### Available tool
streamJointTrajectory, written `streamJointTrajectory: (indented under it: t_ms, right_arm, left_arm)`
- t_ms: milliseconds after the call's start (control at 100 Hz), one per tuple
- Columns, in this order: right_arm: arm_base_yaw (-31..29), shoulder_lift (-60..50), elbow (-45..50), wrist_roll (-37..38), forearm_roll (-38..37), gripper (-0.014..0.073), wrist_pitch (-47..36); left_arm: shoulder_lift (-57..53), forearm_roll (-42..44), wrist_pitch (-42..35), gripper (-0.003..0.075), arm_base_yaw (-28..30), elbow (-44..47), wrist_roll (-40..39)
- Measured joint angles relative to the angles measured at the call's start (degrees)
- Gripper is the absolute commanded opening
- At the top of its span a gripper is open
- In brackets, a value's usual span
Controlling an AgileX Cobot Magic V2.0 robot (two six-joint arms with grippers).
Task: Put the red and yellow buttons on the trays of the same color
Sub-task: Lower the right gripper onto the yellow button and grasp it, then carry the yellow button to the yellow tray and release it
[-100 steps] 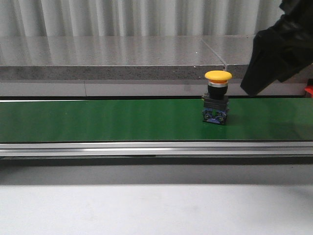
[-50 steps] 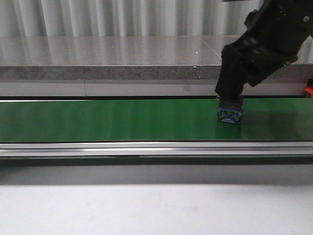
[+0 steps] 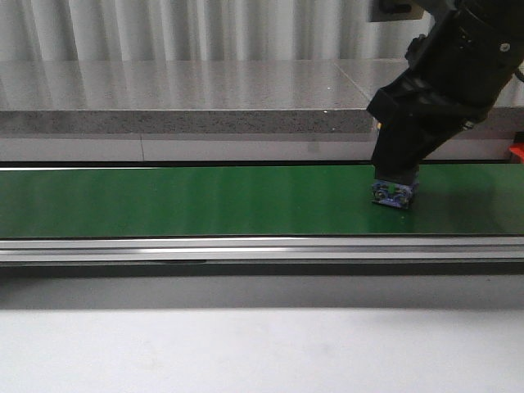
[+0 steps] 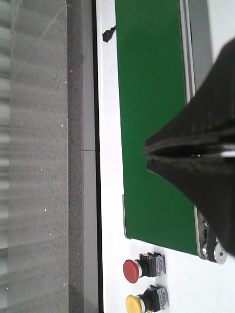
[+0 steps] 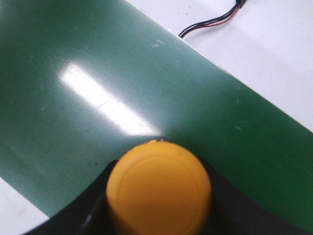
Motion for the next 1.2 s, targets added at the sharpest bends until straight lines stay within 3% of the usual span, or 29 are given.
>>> streamJointTrajectory:
  t_ms: [160, 300, 840, 1200]
  right_arm:
    - [-0.85, -2.43, 0.0, 2.47, 0.09, 0.0165, 1.1]
    - [-5.18, -6.62, 0.0, 5.79, -0.25, 0.0165, 2.94]
    - [-38.04, -21.87, 1.36, 20.26, -5.22, 0.0164, 14.48]
    - [-47.36, -29.16, 8.76, 27.19, -5.4, 0.0164, 14.75]
  left_arm:
    - [0.0, 0.0, 0.0, -0.0021, 0.0, 0.0, 0.0]
    - [0.0, 0.0, 0.0, -0.0021, 0.0, 0.0, 0.0]
    - [0.0, 0.0, 0.0, -0.0021, 0.0, 0.0, 0.0]
    - [0.0, 0.0, 0.0, -0.0021, 0.0, 0.0, 0.0]
